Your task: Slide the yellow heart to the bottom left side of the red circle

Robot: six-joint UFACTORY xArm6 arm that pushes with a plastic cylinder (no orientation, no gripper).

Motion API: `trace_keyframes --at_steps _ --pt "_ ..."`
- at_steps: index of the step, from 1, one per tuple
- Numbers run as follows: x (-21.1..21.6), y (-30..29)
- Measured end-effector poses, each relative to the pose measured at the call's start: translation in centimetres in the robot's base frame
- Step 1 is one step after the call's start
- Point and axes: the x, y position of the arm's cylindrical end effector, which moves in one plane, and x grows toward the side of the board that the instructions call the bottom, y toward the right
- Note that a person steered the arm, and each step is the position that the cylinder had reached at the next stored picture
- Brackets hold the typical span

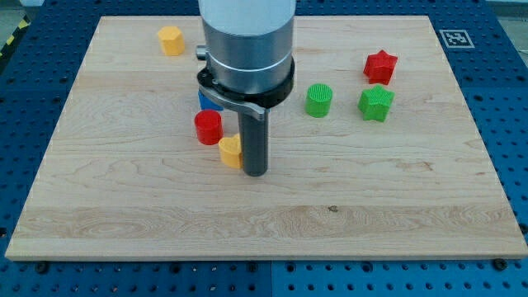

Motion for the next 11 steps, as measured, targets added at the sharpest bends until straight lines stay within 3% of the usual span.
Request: trace_keyframes --at_steps 1,2,7,11 --pt "-0.7 3.6" --pt "-0.9 3.5" --pt "-2.6 -9.3" --pt "-1.3 -13.6"
